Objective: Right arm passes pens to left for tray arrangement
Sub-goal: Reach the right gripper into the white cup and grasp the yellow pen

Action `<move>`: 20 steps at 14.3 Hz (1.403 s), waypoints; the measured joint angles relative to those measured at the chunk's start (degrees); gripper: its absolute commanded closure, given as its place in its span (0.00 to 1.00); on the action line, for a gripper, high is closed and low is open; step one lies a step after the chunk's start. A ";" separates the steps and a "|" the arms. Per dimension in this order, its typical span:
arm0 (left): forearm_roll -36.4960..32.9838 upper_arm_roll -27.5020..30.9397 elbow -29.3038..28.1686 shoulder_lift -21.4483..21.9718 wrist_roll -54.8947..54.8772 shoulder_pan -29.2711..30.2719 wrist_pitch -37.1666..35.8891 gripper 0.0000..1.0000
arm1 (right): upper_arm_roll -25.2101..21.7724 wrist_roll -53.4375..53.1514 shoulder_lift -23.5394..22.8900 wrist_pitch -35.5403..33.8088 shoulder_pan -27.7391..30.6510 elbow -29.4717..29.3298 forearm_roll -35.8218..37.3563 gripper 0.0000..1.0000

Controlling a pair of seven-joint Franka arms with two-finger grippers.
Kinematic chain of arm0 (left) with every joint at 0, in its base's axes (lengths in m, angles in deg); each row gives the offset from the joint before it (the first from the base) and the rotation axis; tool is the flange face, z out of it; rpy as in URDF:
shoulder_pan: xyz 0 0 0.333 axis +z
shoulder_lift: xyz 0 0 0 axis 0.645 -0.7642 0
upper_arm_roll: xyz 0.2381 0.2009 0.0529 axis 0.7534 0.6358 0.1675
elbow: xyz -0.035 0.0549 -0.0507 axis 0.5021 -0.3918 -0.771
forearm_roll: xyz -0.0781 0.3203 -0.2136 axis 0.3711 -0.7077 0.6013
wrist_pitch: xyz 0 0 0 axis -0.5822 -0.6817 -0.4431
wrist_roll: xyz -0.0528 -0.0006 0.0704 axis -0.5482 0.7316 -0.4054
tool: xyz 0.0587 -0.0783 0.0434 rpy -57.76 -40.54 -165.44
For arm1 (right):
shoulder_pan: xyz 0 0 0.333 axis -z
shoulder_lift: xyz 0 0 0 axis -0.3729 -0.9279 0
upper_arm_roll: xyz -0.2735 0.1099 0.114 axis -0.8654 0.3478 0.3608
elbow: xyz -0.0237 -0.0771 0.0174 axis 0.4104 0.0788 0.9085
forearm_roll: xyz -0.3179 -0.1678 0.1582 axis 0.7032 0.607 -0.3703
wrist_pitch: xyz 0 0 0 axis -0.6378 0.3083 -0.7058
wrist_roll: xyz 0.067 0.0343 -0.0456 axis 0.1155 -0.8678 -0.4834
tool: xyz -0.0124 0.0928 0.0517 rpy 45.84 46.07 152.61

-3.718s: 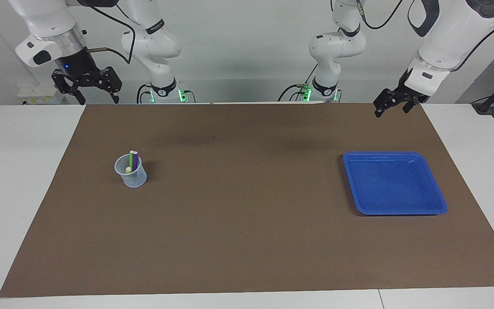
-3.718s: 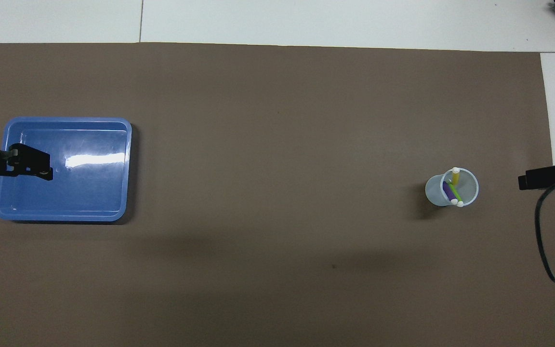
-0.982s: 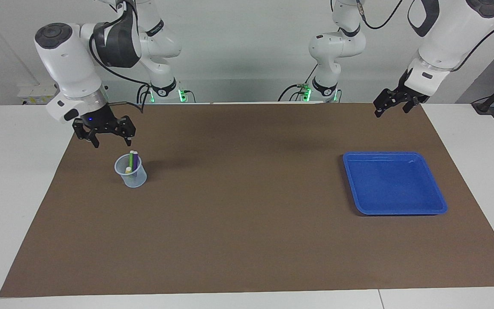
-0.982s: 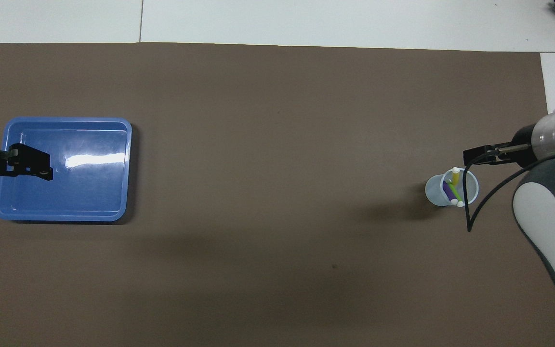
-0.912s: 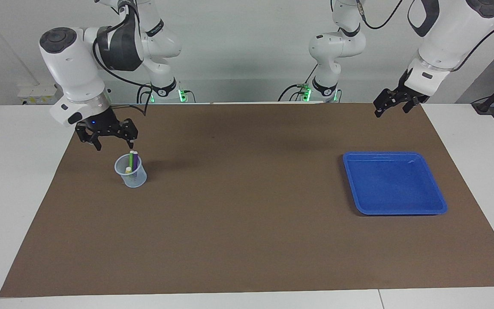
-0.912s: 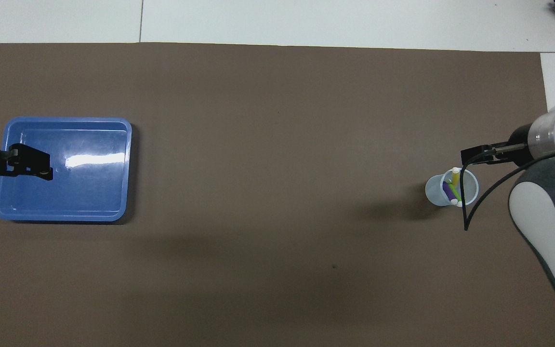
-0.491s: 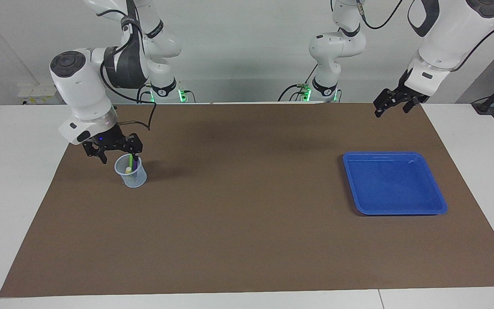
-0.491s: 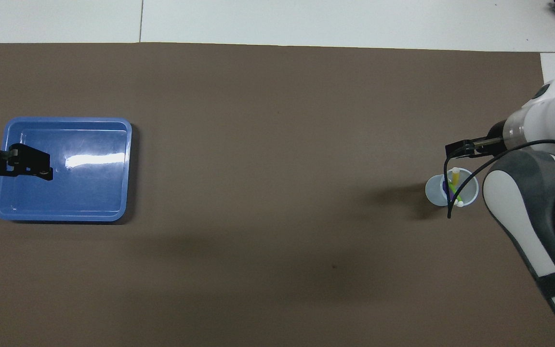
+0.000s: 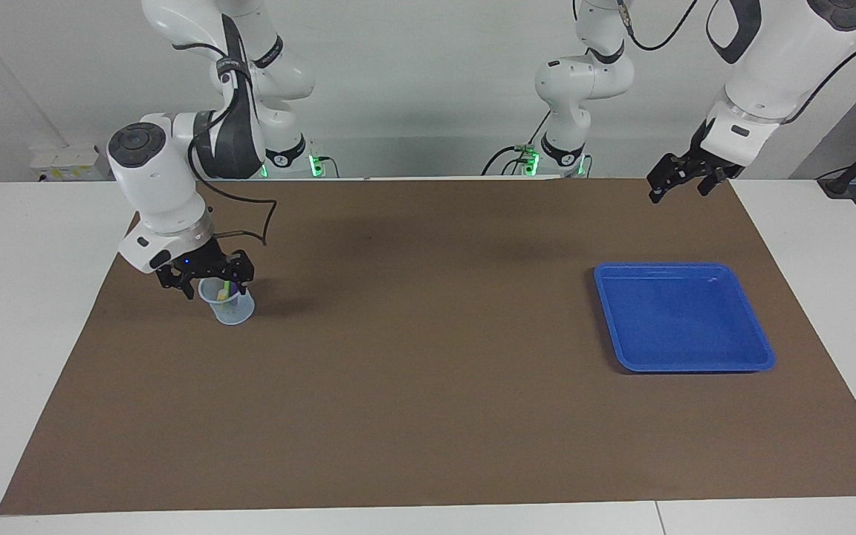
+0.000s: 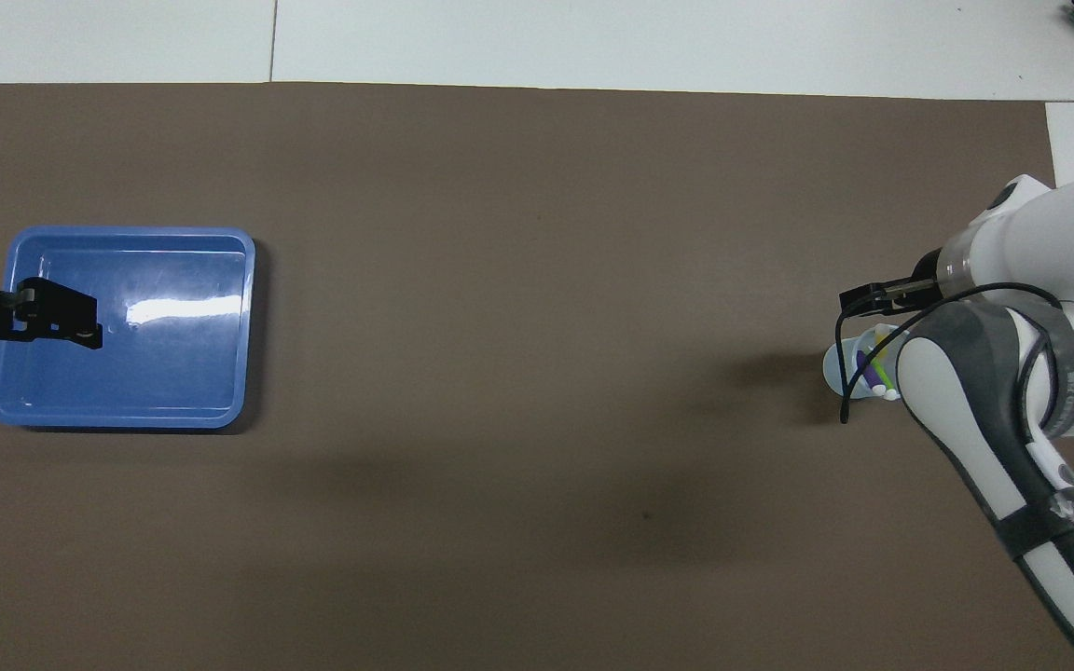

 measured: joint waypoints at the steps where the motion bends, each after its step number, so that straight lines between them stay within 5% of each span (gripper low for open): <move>1: 0.00 0.00 0.00 0.00 0.00 0.00 0.00 0.00 | 0.00 -0.20 0.22 0.97 0.00 1.04 0.00 0.01; 20: 0.00 0.00 0.00 0.00 0.00 0.00 0.00 0.00 | -0.39 -0.29 2.51 8.53 1.22 10.11 0.17 0.27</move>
